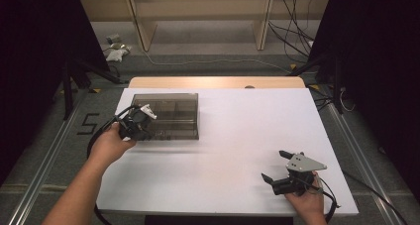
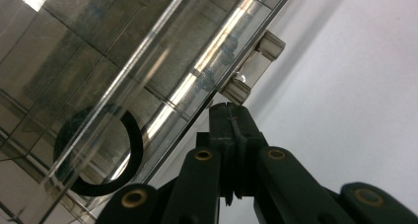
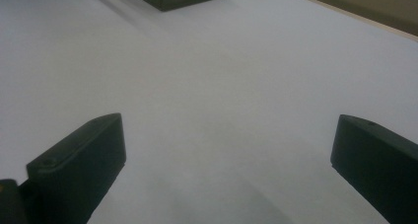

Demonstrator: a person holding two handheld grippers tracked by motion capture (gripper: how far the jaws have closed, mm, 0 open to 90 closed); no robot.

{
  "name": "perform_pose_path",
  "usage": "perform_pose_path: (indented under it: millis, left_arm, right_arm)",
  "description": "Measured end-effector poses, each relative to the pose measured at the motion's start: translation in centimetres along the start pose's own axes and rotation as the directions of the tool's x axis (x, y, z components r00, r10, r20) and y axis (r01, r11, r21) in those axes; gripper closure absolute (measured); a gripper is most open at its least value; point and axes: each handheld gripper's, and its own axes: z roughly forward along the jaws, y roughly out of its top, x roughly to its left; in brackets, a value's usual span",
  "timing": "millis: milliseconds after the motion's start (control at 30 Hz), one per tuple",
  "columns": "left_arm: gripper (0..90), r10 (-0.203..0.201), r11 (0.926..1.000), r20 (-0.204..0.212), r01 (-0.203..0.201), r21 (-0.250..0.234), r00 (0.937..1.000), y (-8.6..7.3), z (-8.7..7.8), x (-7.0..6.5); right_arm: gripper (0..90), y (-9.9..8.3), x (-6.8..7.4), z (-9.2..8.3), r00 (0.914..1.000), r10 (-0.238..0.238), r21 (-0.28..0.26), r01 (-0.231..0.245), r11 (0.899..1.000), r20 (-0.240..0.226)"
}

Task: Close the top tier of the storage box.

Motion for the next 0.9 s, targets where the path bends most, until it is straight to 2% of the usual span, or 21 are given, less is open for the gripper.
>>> perform_pose_path:
  millis: [167, 400, 467, 500, 567, 667, 767, 900]
  left_arm:
    - [89.3, -0.029, 0.9994, -0.005, 0.029, -0.016, 0.9996, 0.1, 0.1, 0.4]
    - [89.3, -0.052, 0.9976, -0.044, 0.049, -0.048, 0.9977, 0.5, 0.5, 0.7]
    - [89.3, -0.075, 0.9951, -0.060, 0.071, -0.069, 0.9954, 0.6, 0.7, 0.9]
    - [89.4, -0.090, 0.9936, -0.038, 0.087, -0.073, 0.9952, 0.6, 0.8, 1.1]
    - [89.4, -0.104, 0.9917, -0.029, 0.101, -0.079, 0.9942, 0.5, 1.0, 1.2]
    - [89.3, -0.108, 0.9905, -0.050, 0.104, -0.090, 0.9928, 0.2, 0.9, 1.0]
    - [88.2, -0.123, 0.9874, -0.052, 0.117, -0.106, 0.9910, 0.0, 0.4, 1.1]
    - [85.0, -0.119, 0.9868, -0.046, 0.113, -0.116, 0.9919, -0.2, -0.4, 0.9]
  right_arm:
    - [1.3, 0.0, 0.0, 0.0, 1.0000, -0.002, -0.001, 0.002, 1.000, 0.001]
    - [1.4, 0.0, 0.0, 0.0, 1.0000, -0.003, 0.001, 0.003, 1.000, 0.001]
    - [1.4, 0.0, 0.0, 0.0, 1.0000, -0.003, 0.000, 0.003, 1.000, 0.001]
    - [1.4, 0.0, 0.0, 0.0, 1.0000, -0.003, 0.000, 0.003, 1.000, 0.002]
    - [1.4, 0.0, 0.0, 0.0, 1.0000, -0.003, 0.000, 0.003, 1.000, 0.002]
    - [1.4, 0.0, 0.0, 0.0, 1.0000, -0.003, -0.001, 0.003, 1.000, 0.001]
    - [1.4, 0.0, 0.0, 0.0, 1.0000, -0.004, 0.001, 0.004, 1.000, 0.001]
    - [1.4, 0.0, 0.0, 0.0, 1.0000, -0.002, 0.001, 0.002, 1.000, 0.000]
